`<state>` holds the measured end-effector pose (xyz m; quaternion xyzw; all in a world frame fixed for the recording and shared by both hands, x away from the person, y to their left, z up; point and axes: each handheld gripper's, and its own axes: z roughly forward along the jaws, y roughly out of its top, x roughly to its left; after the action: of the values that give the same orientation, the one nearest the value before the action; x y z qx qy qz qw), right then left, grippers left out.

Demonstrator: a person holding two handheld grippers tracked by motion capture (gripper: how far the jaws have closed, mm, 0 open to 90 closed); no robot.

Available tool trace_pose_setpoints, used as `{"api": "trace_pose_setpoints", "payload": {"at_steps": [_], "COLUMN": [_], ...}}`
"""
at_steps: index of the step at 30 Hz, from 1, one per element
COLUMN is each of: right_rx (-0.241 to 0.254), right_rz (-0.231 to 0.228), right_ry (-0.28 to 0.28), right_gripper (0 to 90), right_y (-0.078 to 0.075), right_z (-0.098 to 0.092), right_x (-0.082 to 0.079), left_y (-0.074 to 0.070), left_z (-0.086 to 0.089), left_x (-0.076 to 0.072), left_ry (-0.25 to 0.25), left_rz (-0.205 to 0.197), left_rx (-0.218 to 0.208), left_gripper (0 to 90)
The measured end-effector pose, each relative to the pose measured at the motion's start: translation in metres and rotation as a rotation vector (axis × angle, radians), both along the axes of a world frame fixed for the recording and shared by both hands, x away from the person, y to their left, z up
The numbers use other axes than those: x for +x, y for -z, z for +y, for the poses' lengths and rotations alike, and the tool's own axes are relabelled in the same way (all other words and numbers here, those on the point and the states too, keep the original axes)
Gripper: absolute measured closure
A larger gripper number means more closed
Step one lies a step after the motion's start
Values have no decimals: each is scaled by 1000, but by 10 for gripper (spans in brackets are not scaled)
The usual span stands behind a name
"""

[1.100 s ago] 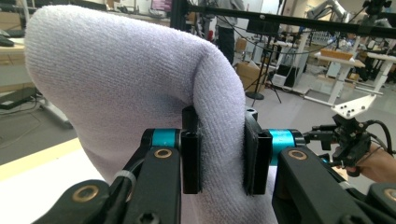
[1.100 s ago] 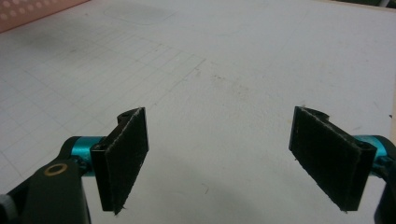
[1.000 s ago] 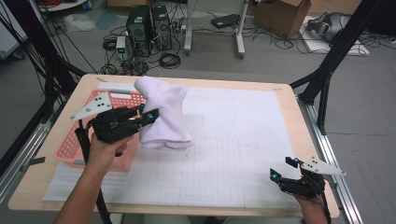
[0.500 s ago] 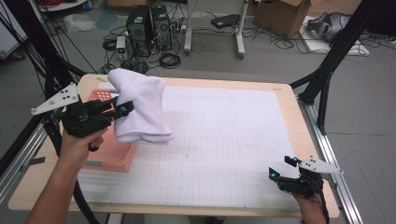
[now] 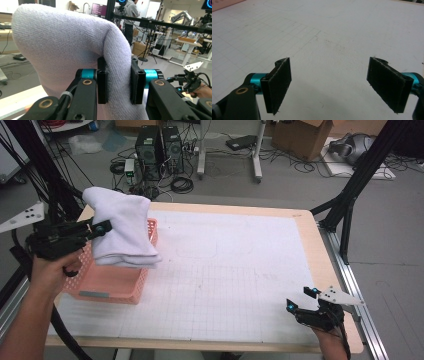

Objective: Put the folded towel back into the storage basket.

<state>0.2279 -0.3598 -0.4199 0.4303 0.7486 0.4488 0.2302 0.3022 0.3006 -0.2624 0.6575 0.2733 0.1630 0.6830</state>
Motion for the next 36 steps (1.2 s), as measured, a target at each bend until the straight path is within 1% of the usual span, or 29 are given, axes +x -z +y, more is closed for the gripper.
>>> {"api": "trace_pose_setpoints", "payload": {"at_steps": [2, 5, 7, 8, 11, 16, 17, 18, 19, 22, 25, 26, 28, 31, 34, 36], "right_rx": [2, -14, -22, -26, -31, -66, -66, -66, -72, -79, -85, -85, -86, -94, -94, -92], "right_rz": [5, 4, 7, 7, 8, 15, 14, 14, 13, 14, 13, 14, 13, 10, 13, 11], "right_ry": [6, 1, 3, 2, 4, 12, 14, 14, 19, 26, 27, 28, 29, 28, 31, 34], "right_gripper": [187, 187, 187, 187, 187, 187, 187, 187, 187, 187, 187, 187, 187, 187, 187, 187], "right_y": [0, 0, 0, -1, -2, -3, -3, -3, -4, -5, -5, -5, -5, -6, -5, -5], "right_z": [1, 3, 4, 5, 8, 13, 14, 14, 16, 17, 17, 17, 17, 17, 16, 15], "right_x": [0, 2, 2, 2, 1, 0, -1, -1, -3, -4, -5, -5, -5, -6, -7, -7], "left_y": [2, 6, 10, 12, 16, 30, 33, 33, 41, 54, 66, 71, 77, 83, 84, 85], "left_z": [8, 19, 27, 30, 41, 56, 58, 58, 60, 61, 61, 61, 62, 67, 70, 70], "left_x": [1, 2, 5, 6, 11, 22, 25, 25, 29, 33, 37, 38, 40, 43, 44, 44], "left_ry": [2, 14, 26, 24, 34, 47, 50, 50, 59, 79, 100, 108, 106, 86, 77, 78], "left_rz": [8, 14, 19, 24, 33, 50, 54, 54, 61, 69, 87, 98, 112, 131, 140, 144], "left_rx": [3, 16, 15, 9, 10, 12, 8, 8, 13, 28, 37, 38, 40, 34, 33, 40], "left_gripper": [728, 729, 728, 728, 728, 727, 727, 727, 727, 726, 722, 720, 717, 716, 716, 716]}}
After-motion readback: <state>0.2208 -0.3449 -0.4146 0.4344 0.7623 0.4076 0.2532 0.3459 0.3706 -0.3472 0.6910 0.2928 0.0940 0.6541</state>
